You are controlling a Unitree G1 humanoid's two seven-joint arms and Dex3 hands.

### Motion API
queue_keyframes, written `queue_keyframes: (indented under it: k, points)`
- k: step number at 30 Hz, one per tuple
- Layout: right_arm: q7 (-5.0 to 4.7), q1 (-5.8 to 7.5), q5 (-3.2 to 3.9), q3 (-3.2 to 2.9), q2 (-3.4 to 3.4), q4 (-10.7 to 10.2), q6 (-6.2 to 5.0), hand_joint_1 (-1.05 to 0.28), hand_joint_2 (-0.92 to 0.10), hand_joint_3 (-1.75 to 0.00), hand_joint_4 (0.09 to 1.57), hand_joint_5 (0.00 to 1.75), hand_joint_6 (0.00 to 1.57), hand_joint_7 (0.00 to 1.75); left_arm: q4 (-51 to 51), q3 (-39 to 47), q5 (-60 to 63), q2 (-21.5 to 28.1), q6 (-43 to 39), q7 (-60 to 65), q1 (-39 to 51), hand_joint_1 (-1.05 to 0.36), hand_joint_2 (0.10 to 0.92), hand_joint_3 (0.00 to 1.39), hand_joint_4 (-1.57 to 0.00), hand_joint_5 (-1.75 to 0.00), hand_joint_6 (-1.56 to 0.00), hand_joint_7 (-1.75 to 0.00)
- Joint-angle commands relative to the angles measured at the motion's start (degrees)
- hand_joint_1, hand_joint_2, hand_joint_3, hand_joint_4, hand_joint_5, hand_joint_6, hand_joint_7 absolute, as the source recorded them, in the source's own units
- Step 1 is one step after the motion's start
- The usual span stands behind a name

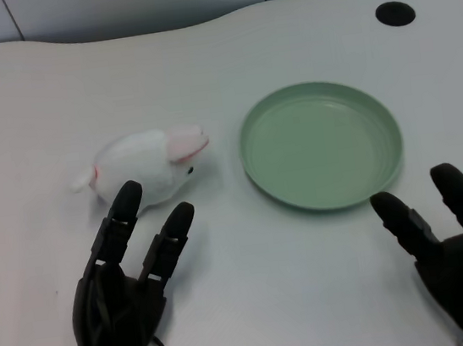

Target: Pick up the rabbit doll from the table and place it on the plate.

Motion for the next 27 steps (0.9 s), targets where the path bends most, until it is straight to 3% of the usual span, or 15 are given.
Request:
queue_keyframes:
  k: [1,7,10,13,19,23,27]
  points:
    - [-0.34,0.05,-0.09,0.02,0.09,0.25,-0.2,-0.79,-0.92,-0.13,0.92,0.01,0.89,0.0,-0.08,0.08,-0.08,-3.24,-0.33,0.43,0.98,-0.76,0.921,0.23,-0.45,-0.02,-0.33,0.0]
    - [-0.65,0.12,-0.34,0.0,0.32,0.01,-0.57,-0.79,-0.92,-0.14,0.92,0.01,0.88,0.0,-0.25,0.01,-0.16,-3.3,-0.16,0.28,1.01,-0.76,0.921,0.22,-0.44,-0.02,-0.33,0.0]
    - [-0.12,0.05,-0.4,0.02,0.11,0.2,-0.75,-0.79,-0.92,-0.14,0.91,0.0,0.88,0.0,-0.44,-0.01,-0.36,-3.45,0.36,0.18,1.15,-0.75,0.921,0.22,-0.44,-0.01,-0.33,0.0]
    - [0.25,0.04,0.08,-0.03,-0.14,0.38,0.44,-0.79,-0.92,-0.12,0.92,0.0,0.88,0.0,-0.84,-0.12,-0.35,-3.63,0.54,0.3,1.38,-0.75,0.921,0.21,-0.44,-0.02,-0.33,0.0]
    - [-0.59,0.51,-0.12,0.18,0.28,-0.68,0.43,-0.8,-0.92,-0.11,0.92,0.01,0.89,0.0,-0.64,-0.07,-0.26,-3.56,0.55,0.39,1.35,-0.76,0.921,0.22,-0.45,-0.02,-0.33,0.0]
    - [0.1,0.32,-0.25,0.07,0.16,0.07,-0.34,-0.79,-0.92,-0.12,0.92,0.0,0.88,0.0,-0.81,-0.02,-0.44,-3.61,0.87,0.31,1.32,-0.75,0.921,0.21,-0.45,-0.01,-0.33,0.0]
    - [-0.15,0.29,-0.14,0.1,0.31,0.0,0.02,-0.79,-0.92,-0.13,0.92,0.01,0.88,0.0,-1.47,-0.02,-0.44,-3.48,0.64,0.33,1.32,-0.74,0.921,0.21,-0.44,-0.01,-0.33,0.0]
